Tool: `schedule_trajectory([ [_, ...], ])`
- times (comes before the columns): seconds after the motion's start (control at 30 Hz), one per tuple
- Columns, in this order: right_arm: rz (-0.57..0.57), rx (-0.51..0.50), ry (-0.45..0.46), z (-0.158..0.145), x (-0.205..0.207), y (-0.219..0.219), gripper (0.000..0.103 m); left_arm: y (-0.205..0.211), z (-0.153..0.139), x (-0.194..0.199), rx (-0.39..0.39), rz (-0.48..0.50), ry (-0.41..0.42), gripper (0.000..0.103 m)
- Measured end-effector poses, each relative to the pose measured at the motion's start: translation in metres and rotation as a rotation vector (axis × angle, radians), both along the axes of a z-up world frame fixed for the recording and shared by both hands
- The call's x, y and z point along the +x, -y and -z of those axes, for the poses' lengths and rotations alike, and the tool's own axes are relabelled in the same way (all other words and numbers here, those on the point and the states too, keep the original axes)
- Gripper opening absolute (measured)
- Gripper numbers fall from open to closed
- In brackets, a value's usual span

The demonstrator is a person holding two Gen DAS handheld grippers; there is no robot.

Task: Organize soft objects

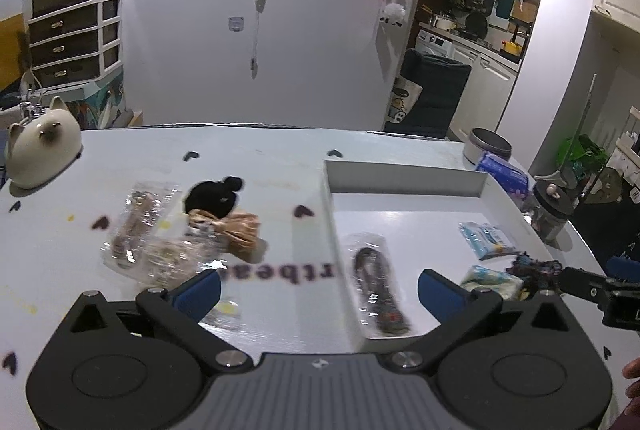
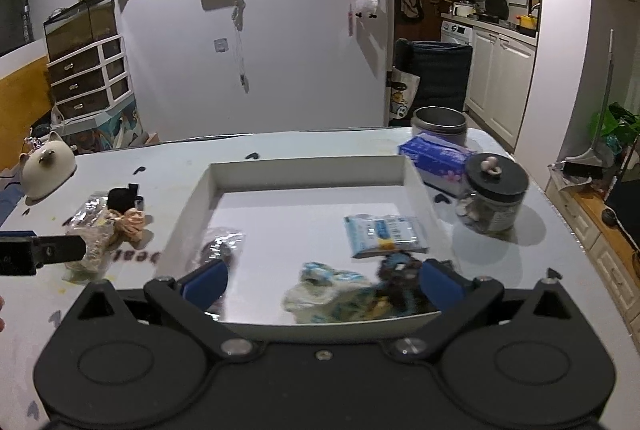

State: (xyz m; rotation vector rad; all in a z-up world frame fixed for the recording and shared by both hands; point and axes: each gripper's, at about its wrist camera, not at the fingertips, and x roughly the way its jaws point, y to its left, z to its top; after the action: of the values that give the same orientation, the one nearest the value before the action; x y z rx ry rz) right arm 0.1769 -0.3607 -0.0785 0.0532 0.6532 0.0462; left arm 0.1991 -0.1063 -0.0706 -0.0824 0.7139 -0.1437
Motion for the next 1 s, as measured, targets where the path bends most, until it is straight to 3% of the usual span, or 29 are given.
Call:
schedule_trajectory([
  [0.73, -0.030, 0.025, 0.023, 0.000, 0.026, -0.138, 0.103, -0.138, 0.003, 0.025, 0.021, -0.029, 0.010, 0.103],
  [1.0, -0.053, 0.024, 0.022, 0.003, 0.049, -0.182, 0.103, -0.174, 0.010, 0.055, 0.085, -0.050, -0.008, 0.103],
])
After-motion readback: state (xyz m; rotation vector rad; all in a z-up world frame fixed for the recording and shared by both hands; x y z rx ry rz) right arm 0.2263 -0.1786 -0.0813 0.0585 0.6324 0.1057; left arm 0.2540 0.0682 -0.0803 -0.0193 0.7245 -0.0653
